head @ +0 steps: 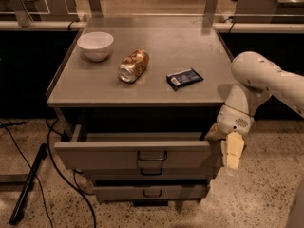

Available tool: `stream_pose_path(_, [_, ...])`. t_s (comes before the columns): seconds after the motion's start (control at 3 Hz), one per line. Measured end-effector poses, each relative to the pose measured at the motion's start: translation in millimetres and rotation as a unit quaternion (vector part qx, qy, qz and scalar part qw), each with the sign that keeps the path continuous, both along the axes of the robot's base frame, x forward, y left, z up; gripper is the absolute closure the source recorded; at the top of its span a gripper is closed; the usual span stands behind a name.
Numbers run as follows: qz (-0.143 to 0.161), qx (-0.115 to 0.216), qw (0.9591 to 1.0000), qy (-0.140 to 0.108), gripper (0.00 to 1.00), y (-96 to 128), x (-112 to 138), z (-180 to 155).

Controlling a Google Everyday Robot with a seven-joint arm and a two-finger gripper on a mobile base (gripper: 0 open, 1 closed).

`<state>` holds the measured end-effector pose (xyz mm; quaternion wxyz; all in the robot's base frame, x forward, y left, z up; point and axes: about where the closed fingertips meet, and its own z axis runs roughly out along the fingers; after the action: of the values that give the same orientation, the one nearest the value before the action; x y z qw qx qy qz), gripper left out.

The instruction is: Open top drawer

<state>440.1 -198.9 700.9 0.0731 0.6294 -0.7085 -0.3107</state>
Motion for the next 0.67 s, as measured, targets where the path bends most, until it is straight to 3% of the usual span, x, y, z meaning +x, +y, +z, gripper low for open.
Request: stream_pose_path(0.67, [-0.035,-0.008,0.9993,-0.003,0.00,-22,-22,6])
